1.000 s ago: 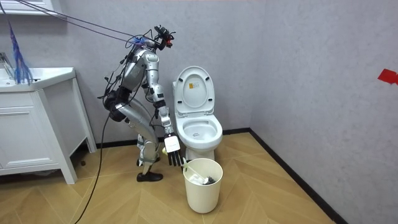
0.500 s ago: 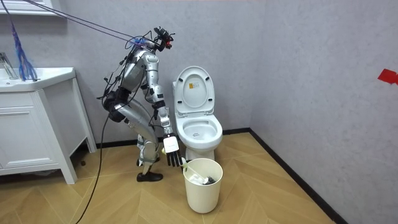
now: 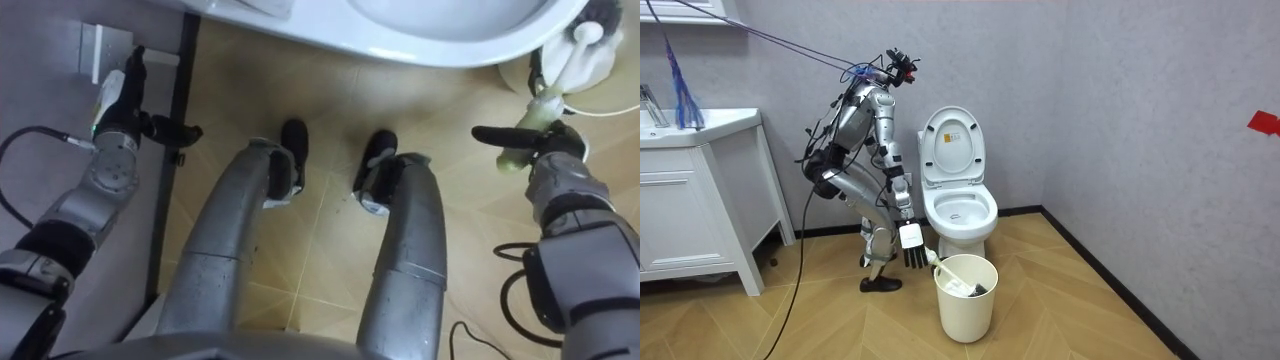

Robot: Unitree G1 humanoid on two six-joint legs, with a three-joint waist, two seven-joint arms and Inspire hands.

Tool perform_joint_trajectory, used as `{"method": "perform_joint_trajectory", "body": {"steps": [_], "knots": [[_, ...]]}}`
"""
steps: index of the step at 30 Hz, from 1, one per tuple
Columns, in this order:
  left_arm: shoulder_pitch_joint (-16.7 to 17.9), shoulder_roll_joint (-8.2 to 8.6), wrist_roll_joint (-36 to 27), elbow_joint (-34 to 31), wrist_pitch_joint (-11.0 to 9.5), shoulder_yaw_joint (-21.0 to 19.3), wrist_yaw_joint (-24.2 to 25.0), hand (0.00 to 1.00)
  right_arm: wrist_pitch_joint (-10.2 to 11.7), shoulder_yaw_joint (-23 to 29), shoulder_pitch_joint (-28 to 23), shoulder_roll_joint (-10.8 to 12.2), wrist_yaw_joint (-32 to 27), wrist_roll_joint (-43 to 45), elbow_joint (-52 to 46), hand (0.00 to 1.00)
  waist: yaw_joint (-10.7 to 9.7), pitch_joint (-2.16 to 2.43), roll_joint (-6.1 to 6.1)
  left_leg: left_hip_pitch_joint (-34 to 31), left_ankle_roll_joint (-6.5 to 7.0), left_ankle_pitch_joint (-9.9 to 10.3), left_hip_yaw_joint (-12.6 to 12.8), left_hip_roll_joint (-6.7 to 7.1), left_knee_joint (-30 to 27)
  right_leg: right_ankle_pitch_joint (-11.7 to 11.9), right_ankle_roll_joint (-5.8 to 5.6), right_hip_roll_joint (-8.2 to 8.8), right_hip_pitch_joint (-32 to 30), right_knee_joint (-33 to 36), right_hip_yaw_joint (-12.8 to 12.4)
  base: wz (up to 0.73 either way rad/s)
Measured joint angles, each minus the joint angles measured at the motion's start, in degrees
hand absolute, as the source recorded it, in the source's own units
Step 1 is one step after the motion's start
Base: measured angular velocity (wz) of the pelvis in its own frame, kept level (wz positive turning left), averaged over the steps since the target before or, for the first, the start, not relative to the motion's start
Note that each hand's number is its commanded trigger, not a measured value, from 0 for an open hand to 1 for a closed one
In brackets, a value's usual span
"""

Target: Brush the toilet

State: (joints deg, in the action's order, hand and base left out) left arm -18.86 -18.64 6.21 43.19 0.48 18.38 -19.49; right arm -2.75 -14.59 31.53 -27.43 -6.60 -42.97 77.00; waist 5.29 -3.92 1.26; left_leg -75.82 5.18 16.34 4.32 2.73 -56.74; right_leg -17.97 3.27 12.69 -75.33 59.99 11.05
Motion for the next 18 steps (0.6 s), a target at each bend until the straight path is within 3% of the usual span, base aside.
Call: {"method": "perform_joint_trajectory", "body": {"steps": [2, 3, 4, 5, 11, 18], "knots": [[0.22, 0.0, 0.0, -0.55, 0.41, 0.0, 0.39, 0.0, -0.43, 0.09, 0.0, -0.18, 0.8, -0.85, 0.1, 0.0, 0.18, 0.03, -0.16, 0.0, 0.02, 0.01, 0.06, 0.12, 0.0, -0.06, -0.1, 0.13, -0.05, 0.11, -0.08, 0.0], [0.22, 0.0, -0.01, -0.58, 0.46, 0.0, 0.51, 0.0, -0.52, 0.09, 0.0, -0.25, 1.04, -1.31, 0.16, 0.29, 0.29, 0.03, -0.16, 0.0, 0.03, 0.01, 0.08, 0.14, -0.01, -0.07, -0.12, 0.15, -0.06, 0.15, -0.11, 0.0], [0.22, 0.0, -0.08, -0.59, 0.46, 0.01, 0.84, 0.0, -0.57, 0.03, 0.0, -0.3, 1.46, -2.24, 0.42, 0.49, 0.53, 0.03, -0.16, 0.0, 0.04, 0.01, 0.1, 0.18, -0.04, -0.12, -0.13, 0.18, -0.08, 0.24, -0.12, 0.0], [0.15, 0.0, -0.73, -0.6, 0.46, 0.14, 1.32, 0.0, -0.71, -0.1, 0.03, -0.37, 1.75, -3.06, 0.79, 1.0, 0.91, 0.03, -0.16, 0.01, 0.06, 0.03, 0.11, 0.22, -0.17, -0.22, -0.11, 0.22, -0.1, 0.45, -0.1, 0.05], [0.82, -0.03, -2.26, -0.59, 1.23, 1.07, 1.74, 0.0, -1.91, -0.47, 0.28, -1.68, 1.76, -8.98, 0.98, 1.0, 1.61, 0.03, -0.15, -0.03, 0.16, 0.18, 0.27, 0.99, -1.02, -1.24, -0.02, 1.38, -0.46, 2.43, -0.11, 0.09], [1.0, -0.07, -2.26, -0.61, 1.87, 2.07, 0.63, 0.0, -3.17, -0.43, 1.33, -2.44, -0.64, -13.26, 0.72, 1.0, 1.31, 0.03, -0.15, -0.88, 0.3, 0.34, 0.5, 0.51, -2.04, -1.24, 0.04, 1.14, -1.26, 2.93, -0.19, -0.03]]}}
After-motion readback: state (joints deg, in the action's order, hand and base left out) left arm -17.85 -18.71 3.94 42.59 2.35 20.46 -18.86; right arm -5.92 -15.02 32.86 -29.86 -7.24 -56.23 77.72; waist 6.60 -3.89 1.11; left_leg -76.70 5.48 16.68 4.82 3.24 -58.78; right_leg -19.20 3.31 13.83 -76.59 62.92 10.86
